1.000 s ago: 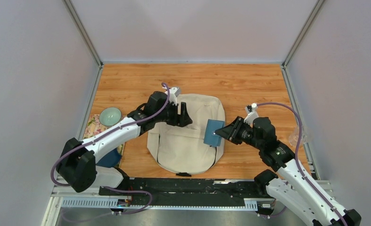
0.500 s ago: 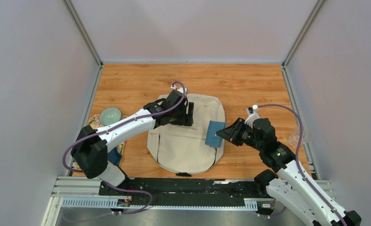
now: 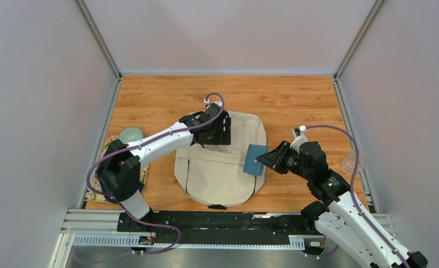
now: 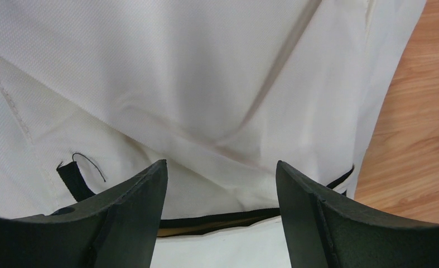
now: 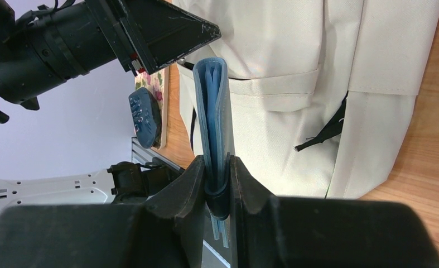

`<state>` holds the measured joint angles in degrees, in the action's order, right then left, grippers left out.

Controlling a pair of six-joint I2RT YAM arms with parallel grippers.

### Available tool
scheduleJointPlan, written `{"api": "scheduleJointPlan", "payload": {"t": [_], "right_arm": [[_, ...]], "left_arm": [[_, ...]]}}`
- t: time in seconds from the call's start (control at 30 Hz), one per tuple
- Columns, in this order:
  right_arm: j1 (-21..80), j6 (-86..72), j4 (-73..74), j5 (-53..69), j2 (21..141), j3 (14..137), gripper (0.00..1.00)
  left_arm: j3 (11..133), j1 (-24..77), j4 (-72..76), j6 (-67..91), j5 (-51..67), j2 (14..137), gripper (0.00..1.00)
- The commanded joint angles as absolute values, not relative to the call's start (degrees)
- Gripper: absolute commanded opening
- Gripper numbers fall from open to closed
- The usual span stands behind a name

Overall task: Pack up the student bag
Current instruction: Place the personal item in the student bag.

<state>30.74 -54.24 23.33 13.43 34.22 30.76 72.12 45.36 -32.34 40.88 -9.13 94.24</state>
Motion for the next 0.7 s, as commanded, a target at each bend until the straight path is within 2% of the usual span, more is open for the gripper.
{"api": "scheduleJointPlan", "payload": {"t": [0.0,0.27,0.4,0.5,0.53,0.6,0.63,0.67], "right_arm": [[30.94,-54.93,21.18,12.39,33.14,30.67,0.00],[31.02,-55.37,21.09,12.04,32.78,30.15,0.00],[31.02,-55.63,21.01,11.69,32.87,29.88,0.00],[30.94,-55.72,20.83,11.69,32.96,29.79,0.00],[31.02,-55.72,20.92,11.69,32.96,29.71,0.00],[31.03,-55.81,20.92,11.78,32.96,29.71,0.00],[31.03,-55.81,20.92,11.78,32.87,29.71,0.00],[31.03,-55.90,20.92,11.86,32.87,29.79,0.00]], "left_arm": [[75.41,45.53,-32.87,42.10,-8.18,95.71,0.79],[72.08,45.44,-32.34,41.49,-4.31,96.77,0.77],[70.58,45.44,-31.38,40.87,-3.25,96.42,0.71],[69.52,45.53,-29.63,40.08,-2.03,95.89,0.60],[69.43,45.53,-29.36,39.99,-1.85,95.71,0.51],[69.17,45.53,-28.31,39.29,-1.06,95.54,0.40],[69.26,45.53,-28.13,39.11,-0.79,95.54,0.30],[69.43,45.53,-27.95,38.85,-0.62,95.54,0.25]]}}
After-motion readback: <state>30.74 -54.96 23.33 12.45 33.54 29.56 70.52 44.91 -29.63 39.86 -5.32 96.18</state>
